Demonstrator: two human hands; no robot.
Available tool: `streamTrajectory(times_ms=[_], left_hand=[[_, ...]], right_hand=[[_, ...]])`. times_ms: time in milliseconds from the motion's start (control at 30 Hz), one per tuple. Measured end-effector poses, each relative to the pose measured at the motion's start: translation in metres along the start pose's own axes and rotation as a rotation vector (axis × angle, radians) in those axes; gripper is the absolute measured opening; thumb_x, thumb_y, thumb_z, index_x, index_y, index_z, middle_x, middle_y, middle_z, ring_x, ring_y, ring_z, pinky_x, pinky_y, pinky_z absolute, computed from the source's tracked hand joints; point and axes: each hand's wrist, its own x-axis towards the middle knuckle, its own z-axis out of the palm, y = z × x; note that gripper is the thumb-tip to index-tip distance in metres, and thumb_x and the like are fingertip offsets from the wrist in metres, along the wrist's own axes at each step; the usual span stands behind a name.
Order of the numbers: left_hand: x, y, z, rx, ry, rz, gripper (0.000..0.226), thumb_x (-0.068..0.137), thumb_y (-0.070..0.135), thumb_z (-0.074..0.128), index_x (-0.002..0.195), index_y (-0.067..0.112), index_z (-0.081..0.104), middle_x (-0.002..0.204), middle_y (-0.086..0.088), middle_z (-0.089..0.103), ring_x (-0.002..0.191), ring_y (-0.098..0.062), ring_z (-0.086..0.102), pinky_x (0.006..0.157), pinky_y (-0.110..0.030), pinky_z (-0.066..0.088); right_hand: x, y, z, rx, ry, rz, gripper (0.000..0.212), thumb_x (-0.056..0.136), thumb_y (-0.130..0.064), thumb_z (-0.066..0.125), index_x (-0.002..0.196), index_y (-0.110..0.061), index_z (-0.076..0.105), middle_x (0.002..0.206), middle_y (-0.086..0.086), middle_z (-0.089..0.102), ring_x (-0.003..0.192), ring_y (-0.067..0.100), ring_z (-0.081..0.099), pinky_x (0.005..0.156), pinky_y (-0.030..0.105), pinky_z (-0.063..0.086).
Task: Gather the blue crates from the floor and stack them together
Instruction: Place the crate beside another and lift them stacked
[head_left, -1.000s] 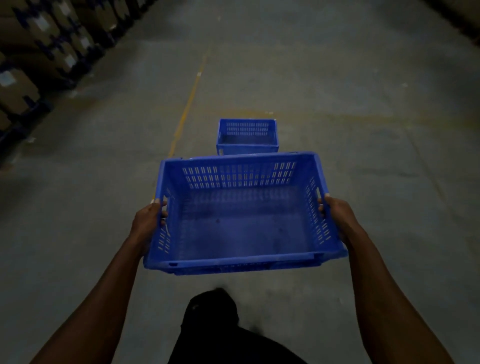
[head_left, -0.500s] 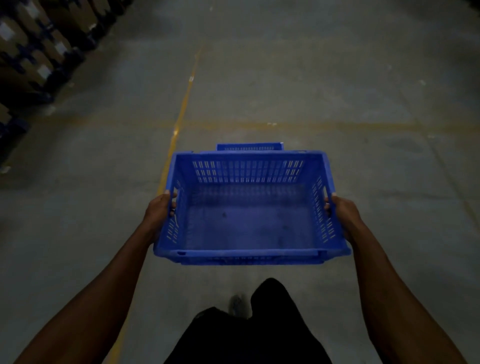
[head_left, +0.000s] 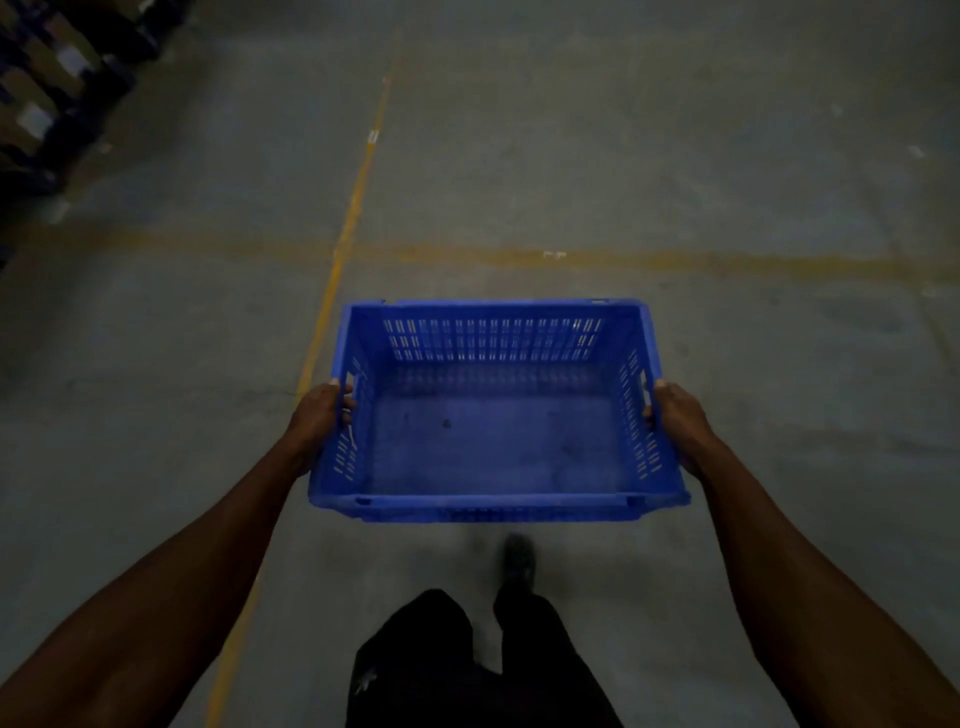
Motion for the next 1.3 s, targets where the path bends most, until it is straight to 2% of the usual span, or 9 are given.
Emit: streamTrajectory(times_ms=[100,267,467,567,700,867,1033,1133,1300], left_hand=[[0.052,0.008,0.014,-0.079,0.003,-0.058,0.028,0.108,0.032,0.039,0.100,0.013,0.057,0.078,-0.003,0.053,0.057,-0.013,0.048,0.062,-0.031,0.042],[0.136,0.006,0.039,0.009,-0.002,-0.075,0.028,0.108,0.034,0.038,0.099,0.015,0.057,0.077,-0.002,0.053,0.060,-0.015,0.044,0.062,-0.032,0.041],[0.238,-0.033,0.063,0.040,-0.002,-0.090,0.030,0.108,0.036,0.038,0.103,0.014,0.058,0.078,-0.002,0.056,0.063,-0.016,0.048,0.065,-0.035,0.045],[0.287,-0.057,0.076,0.045,0.009,-0.106,0.034,0.108,0.037,0.038,0.112,0.010,0.057,0.079,-0.002,0.057,0.063,-0.015,0.050,0.066,-0.035,0.047],[0.336,-0.080,0.095,0.039,0.026,-0.118,0.035,0.107,0.038,0.038,0.114,0.010,0.057,0.079,-0.001,0.058,0.063,-0.015,0.051,0.068,-0.036,0.048],[0.372,-0.103,0.117,0.018,0.013,-0.125,0.031,0.107,0.037,0.038,0.109,0.013,0.057,0.079,-0.001,0.058,0.064,-0.014,0.051,0.068,-0.035,0.049],[0.396,-0.118,0.133,0.008,0.046,-0.118,0.031,0.107,0.037,0.038,0.102,0.016,0.060,0.077,0.000,0.057,0.062,-0.015,0.050,0.067,-0.037,0.047],[0.405,-0.121,0.134,-0.004,0.075,-0.118,0.030,0.106,0.038,0.039,0.099,0.017,0.061,0.078,0.000,0.057,0.062,-0.015,0.050,0.066,-0.037,0.047],[0.411,-0.121,0.135,-0.005,0.080,-0.115,0.034,0.107,0.036,0.038,0.108,0.010,0.059,0.076,-0.001,0.055,0.059,-0.016,0.047,0.062,-0.035,0.045]], right_hand=[[0.060,-0.005,0.013,-0.003,-0.014,0.060,0.038,0.103,-0.035,0.038,0.114,-0.006,0.059,0.075,0.005,0.060,0.058,0.020,0.051,0.069,0.040,0.045],[0.141,-0.002,0.039,-0.004,-0.017,0.088,0.035,0.105,-0.035,0.037,0.116,-0.008,0.057,0.078,0.003,0.059,0.058,0.017,0.050,0.064,0.035,0.045],[0.227,0.029,0.075,0.004,-0.024,0.094,0.032,0.105,-0.034,0.037,0.116,-0.010,0.056,0.079,0.003,0.059,0.060,0.017,0.049,0.061,0.032,0.045],[0.273,0.047,0.091,-0.030,-0.031,0.084,0.033,0.105,-0.035,0.038,0.116,-0.009,0.056,0.081,0.003,0.061,0.061,0.017,0.052,0.065,0.033,0.047],[0.321,0.064,0.105,-0.067,-0.042,0.049,0.033,0.105,-0.036,0.038,0.115,-0.010,0.055,0.081,0.002,0.062,0.064,0.017,0.055,0.071,0.036,0.048],[0.356,0.086,0.111,-0.104,-0.024,0.025,0.034,0.105,-0.035,0.036,0.116,-0.007,0.054,0.081,0.001,0.062,0.064,0.017,0.055,0.071,0.037,0.048],[0.371,0.095,0.118,-0.115,-0.008,-0.027,0.028,0.107,-0.030,0.035,0.110,-0.008,0.051,0.078,0.001,0.060,0.060,0.014,0.054,0.062,0.027,0.046],[0.381,0.091,0.121,-0.119,-0.014,-0.060,0.028,0.107,-0.031,0.034,0.108,-0.008,0.050,0.078,-0.001,0.059,0.054,0.006,0.054,0.059,0.023,0.046],[0.387,0.091,0.125,-0.121,-0.010,-0.061,0.029,0.107,-0.034,0.032,0.107,-0.012,0.050,0.078,-0.003,0.056,0.060,0.014,0.048,0.060,0.028,0.042]])
